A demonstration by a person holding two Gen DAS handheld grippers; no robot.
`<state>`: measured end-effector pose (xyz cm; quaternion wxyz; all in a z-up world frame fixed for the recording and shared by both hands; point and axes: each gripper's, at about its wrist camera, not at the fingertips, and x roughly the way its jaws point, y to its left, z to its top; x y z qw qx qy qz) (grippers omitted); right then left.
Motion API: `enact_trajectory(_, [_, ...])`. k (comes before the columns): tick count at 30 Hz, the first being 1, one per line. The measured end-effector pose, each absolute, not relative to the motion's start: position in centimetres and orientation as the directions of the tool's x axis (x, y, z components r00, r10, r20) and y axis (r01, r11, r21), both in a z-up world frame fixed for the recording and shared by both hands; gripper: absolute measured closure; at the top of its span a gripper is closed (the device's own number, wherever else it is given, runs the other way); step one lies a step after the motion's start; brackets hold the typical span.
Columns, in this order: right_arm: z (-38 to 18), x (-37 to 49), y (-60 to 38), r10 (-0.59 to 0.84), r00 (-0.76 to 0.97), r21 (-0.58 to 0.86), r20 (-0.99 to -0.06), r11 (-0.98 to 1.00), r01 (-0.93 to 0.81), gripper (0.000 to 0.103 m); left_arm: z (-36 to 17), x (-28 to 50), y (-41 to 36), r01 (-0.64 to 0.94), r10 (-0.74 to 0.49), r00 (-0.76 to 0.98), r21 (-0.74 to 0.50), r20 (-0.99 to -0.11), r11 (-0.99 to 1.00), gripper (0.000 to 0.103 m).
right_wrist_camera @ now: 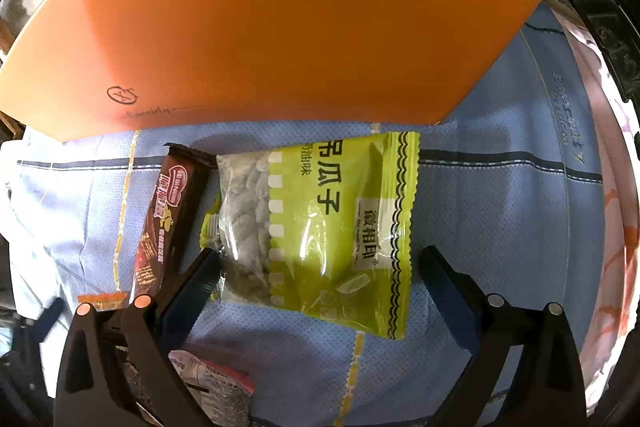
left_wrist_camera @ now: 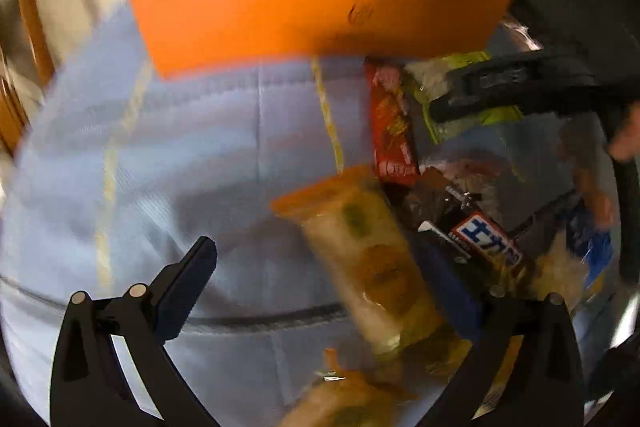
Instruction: Organize snacks
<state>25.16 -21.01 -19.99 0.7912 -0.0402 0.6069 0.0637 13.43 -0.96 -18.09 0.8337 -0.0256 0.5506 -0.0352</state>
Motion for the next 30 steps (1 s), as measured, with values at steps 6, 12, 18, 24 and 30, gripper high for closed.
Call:
enact_trajectory(6, [-19.3,23.6,-21.1,0.081,0.315,0.036,-0.945,0.989,-0.146,0.036,-18.1,12.8,-1.3,0.014,0.024,0.448,0.034,-0.894,0.999,0.044])
enact_trajectory(12, [-17.8,22.9,-21.7,0.116,0.322,0.082,-0.94,0.99,-0.118,0.057,-17.8,13.5,-1.1,-0.02,-0.014,0.429,-0.025,-0.903,0.999,0.064])
enact_trajectory(18, [-16.6,22.2,-22.3,0.148,0.354,0.12,-0.923,0.988,-0.099,0.078,-15.4,13.3,-0.7,-0.015,-0.026,0.483,-0.037,-0.875,0.999,0.067])
enact_trajectory(24, [-15.7,21.9,-23.7,0.271,0.358,0.27,-0.893,0.961,-0.055,0.087,-13.7,13.7,0.3,-0.016,-0.055,0.511,-0.074,-0.858,0.997,0.067])
enact_trajectory(30, [-14.4,20.8,-24.7,0.312,0.375,0.314,-0.873,0.948,-0.057,0.088,-12.4,12.2,2.8,-0.028,-0.062,0.522,-0.09,-0.851,0.996,0.067])
